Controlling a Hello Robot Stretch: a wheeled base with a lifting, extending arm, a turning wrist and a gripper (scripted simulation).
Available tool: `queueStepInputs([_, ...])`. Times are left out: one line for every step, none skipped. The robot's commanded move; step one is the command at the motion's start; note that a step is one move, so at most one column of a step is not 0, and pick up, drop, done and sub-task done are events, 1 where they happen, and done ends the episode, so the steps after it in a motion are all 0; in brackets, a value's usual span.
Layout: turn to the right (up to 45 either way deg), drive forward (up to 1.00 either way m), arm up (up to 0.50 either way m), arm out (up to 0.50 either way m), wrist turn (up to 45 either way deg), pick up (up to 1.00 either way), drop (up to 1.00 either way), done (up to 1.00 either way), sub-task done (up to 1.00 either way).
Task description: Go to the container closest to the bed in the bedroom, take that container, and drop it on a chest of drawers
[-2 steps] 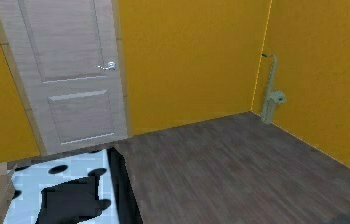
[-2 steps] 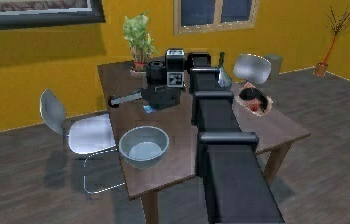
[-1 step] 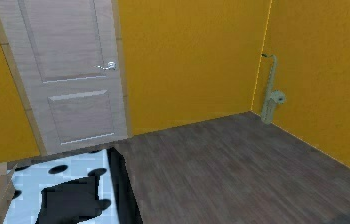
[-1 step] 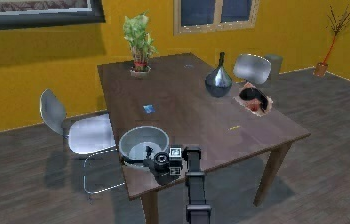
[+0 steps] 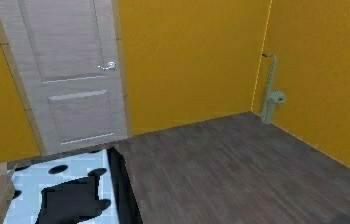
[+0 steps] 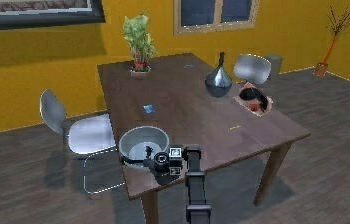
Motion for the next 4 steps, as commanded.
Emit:
queueStepInputs([0.0,0.0,0.1,0.0,0.0,0.0,0.0,0.0,0.0])
queueStepInputs([0.0,0.0,0.16,0.0,0.0,0.0,0.0,0.0,0.0])
queueStepInputs([0.0,0.0,0.0,0.0,-45.0,0.0,0.0,0.0,0.0])
queueStepInputs([0.0,0.0,0.0,0.0,-45.0,0.0,0.0,0.0,0.0])
